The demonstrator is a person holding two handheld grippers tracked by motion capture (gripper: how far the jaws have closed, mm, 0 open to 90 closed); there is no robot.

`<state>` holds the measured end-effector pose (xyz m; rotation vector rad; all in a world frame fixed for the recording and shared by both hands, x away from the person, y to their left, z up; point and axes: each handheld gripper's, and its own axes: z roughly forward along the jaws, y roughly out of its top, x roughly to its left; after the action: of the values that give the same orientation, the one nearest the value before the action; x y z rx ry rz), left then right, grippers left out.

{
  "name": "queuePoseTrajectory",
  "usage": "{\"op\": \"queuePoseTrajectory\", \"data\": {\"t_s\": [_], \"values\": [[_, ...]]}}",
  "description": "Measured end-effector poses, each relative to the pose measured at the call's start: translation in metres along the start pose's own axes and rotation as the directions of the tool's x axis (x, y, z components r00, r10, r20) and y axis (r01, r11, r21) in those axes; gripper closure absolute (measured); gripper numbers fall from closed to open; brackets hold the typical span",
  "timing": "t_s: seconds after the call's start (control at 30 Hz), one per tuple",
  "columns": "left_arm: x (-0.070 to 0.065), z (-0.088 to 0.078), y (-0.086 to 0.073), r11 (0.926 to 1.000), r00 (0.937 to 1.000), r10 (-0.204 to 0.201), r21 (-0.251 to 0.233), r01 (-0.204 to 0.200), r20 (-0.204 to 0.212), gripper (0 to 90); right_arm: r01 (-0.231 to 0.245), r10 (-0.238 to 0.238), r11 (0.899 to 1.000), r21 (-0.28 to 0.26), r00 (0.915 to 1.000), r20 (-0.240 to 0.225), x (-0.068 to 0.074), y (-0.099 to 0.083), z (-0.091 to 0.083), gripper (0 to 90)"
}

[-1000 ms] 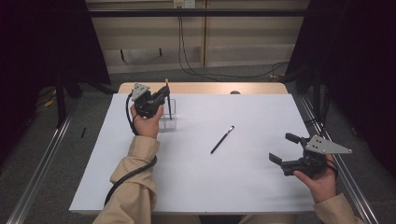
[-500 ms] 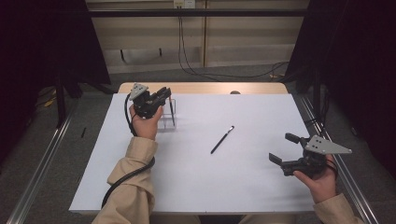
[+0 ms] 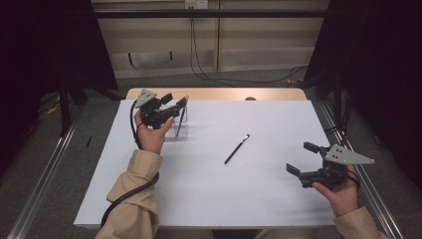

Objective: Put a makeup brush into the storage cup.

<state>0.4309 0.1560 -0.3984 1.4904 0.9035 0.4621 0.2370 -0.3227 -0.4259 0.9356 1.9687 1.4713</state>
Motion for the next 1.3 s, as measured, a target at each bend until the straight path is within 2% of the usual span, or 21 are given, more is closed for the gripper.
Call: {"op": "queuePoseTrajectory", "data": {"t_s": [0.1,0.2,0.27,0.33,0.37,0.4,0.53,0.6,0.67,0.77,0.97,1.2,1.3], "values": [[-0.001,-0.004,0.000,0.9999,0.9996,0.008,-0.009,-0.007,0.025,30.1,0.002,-0.002,1.000,0.000,1.0000,-0.001,0.000,0.000,0.000,1.4],[-0.003,-0.008,0.000,0.9996,0.9991,0.023,-0.014,-0.023,0.035,29.8,0.001,-0.001,1.000,0.001,1.0000,-0.003,0.000,0.000,0.000,1.4],[-0.003,-0.012,0.001,0.9994,0.9978,0.024,-0.025,-0.023,0.062,28.7,0.002,-0.002,1.000,0.002,1.0000,-0.004,0.000,0.000,0.000,1.4],[-0.004,-0.014,0.001,0.9993,0.9973,0.029,-0.026,-0.027,0.067,26.4,0.003,-0.003,1.000,0.001,1.0000,-0.003,0.000,0.000,0.000,1.4],[-0.003,-0.015,0.001,0.9989,0.9966,0.043,-0.018,-0.042,0.070,25.2,0.002,-0.002,1.000,0.002,1.0000,-0.003,0.000,0.000,0.001,1.4],[-0.004,-0.016,0.001,0.9992,0.9969,0.032,-0.026,-0.030,0.072,24.1,-0.001,0.001,1.000,0.002,1.0000,-0.005,0.001,0.000,0.001,1.3],[-0.002,-0.021,-0.001,0.9979,0.9952,0.060,-0.028,-0.058,0.078,20.4,0.000,0.000,1.000,0.002,1.0000,-0.002,0.001,0.000,0.001,1.4],[-0.001,-0.023,-0.002,0.9980,0.9937,0.057,-0.032,-0.055,0.096,19.4,-0.002,0.002,1.000,0.002,1.0000,-0.006,0.001,0.000,0.001,1.4],[0.000,-0.026,-0.002,0.9967,0.9927,0.077,-0.034,-0.074,0.093,18.1,0.000,0.000,1.000,0.003,1.0000,-0.004,0.001,0.000,0.001,1.4],[0.001,-0.028,-0.003,0.9969,0.9917,0.073,-0.035,-0.070,0.106,14.5,-0.001,0.001,1.000,0.002,1.0000,-0.005,0.001,0.000,0.001,1.4],[0.000,-0.034,-0.004,0.9947,0.9872,0.100,-0.039,-0.096,0.124,10.9,-0.002,0.002,1.000,0.002,1.0000,-0.004,0.001,0.000,0.001,1.4],[-0.001,-0.040,-0.005,0.9942,0.9844,0.108,-0.016,-0.107,0.139,6.2,0.001,-0.001,1.000,0.003,1.0000,-0.006,0.001,0.000,0.001,1.4],[-0.001,-0.044,-0.006,0.9949,0.9839,0.101,-0.019,-0.099,0.148,4.9,-0.001,0.001,1.000,0.005,1.0000,-0.003,0.001,0.000,0.002,1.4]]}}
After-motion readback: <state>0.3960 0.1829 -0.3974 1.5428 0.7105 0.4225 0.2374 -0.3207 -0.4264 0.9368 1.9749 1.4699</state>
